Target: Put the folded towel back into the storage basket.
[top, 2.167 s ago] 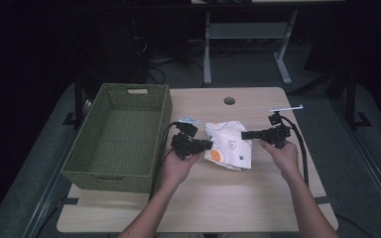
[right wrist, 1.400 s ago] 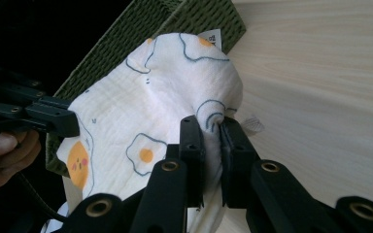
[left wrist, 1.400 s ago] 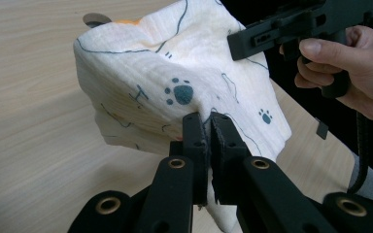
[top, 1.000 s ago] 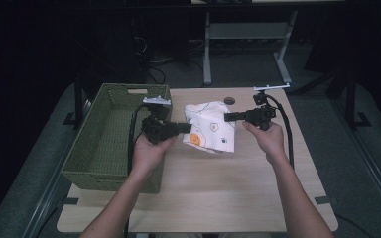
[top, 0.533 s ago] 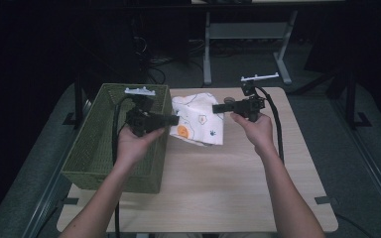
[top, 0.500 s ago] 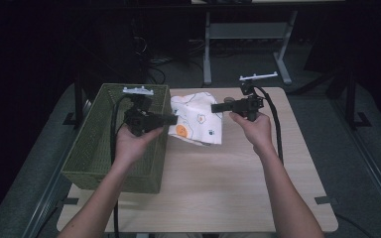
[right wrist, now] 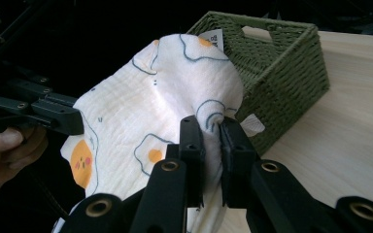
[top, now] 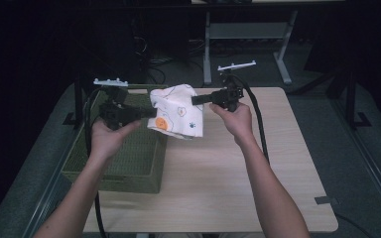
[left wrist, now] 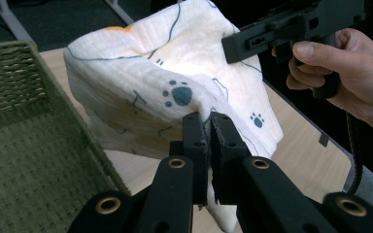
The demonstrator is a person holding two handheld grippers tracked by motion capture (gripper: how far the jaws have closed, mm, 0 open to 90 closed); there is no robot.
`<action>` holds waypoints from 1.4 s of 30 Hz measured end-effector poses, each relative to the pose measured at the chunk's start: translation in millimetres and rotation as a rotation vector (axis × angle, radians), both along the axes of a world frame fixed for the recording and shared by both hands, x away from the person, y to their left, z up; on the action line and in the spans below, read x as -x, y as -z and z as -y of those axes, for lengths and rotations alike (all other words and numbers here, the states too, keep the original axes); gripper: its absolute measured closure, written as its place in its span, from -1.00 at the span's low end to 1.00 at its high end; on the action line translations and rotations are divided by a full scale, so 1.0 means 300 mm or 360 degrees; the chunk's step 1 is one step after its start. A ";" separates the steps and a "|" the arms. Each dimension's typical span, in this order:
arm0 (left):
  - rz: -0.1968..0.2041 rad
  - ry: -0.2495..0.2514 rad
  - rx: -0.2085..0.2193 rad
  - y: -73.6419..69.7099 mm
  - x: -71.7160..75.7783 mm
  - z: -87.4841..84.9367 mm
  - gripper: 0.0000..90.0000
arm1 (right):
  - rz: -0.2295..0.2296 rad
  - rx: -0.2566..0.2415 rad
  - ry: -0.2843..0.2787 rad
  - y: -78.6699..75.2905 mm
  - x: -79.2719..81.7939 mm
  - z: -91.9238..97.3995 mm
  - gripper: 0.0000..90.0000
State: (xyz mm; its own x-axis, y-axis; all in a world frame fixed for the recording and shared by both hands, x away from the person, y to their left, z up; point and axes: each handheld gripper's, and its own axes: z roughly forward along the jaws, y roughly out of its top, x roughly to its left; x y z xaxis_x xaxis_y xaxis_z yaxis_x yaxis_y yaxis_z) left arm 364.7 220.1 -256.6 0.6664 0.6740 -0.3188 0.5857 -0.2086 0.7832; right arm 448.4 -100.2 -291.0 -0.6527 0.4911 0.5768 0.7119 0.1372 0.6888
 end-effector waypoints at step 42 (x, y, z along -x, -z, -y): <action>-0.0154 -0.0172 -0.0069 0.113 -0.046 -0.336 0.93 | -0.0086 0.0009 -0.0143 0.105 -0.097 -0.362 0.80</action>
State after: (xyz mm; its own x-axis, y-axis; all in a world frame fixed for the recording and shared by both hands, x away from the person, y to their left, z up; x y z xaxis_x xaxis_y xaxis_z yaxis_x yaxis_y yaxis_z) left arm 378.5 320.8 -290.5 0.5566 0.7548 -0.3470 0.6788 -0.1724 0.7138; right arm 477.6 8.4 -322.5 -0.6623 0.4354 0.6097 0.7326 0.2062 0.6487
